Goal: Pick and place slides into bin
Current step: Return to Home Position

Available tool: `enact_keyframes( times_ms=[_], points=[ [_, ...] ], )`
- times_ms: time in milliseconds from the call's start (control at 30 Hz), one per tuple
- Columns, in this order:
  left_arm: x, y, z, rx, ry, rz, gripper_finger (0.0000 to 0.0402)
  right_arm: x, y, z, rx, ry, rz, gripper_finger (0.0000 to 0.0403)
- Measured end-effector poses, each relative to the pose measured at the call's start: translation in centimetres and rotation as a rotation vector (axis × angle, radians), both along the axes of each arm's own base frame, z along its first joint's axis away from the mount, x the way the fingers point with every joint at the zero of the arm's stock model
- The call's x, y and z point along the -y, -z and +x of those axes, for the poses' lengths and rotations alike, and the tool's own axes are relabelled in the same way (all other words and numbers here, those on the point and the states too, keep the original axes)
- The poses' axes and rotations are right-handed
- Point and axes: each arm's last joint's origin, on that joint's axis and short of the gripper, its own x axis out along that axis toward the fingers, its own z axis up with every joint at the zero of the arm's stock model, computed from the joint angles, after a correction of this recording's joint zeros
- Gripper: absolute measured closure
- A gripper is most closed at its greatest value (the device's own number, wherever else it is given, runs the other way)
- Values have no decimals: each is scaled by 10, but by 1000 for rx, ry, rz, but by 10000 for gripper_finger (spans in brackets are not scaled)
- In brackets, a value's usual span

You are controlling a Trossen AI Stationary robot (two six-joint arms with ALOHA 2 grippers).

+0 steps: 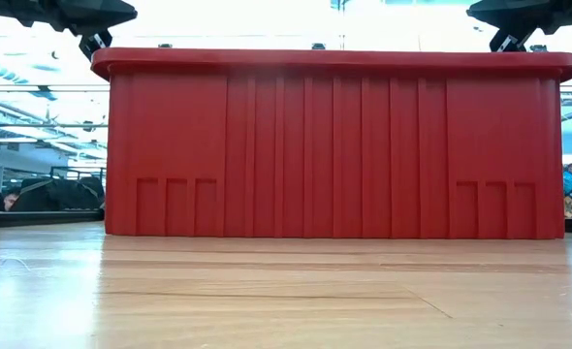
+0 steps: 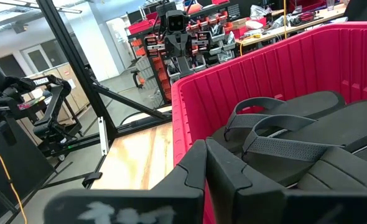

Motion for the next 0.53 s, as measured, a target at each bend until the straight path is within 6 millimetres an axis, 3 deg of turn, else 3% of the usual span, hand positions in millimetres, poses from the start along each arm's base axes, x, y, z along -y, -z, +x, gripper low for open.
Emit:
enact_keyframes(
  times_ms=[167, 533],
  points=[
    [0, 0, 0, 0, 0, 0, 400, 0, 0, 0, 0, 0, 0, 403],
    [0, 0, 0, 0, 0, 0, 374, 0, 0, 0, 0, 0, 0, 403]
  ],
)
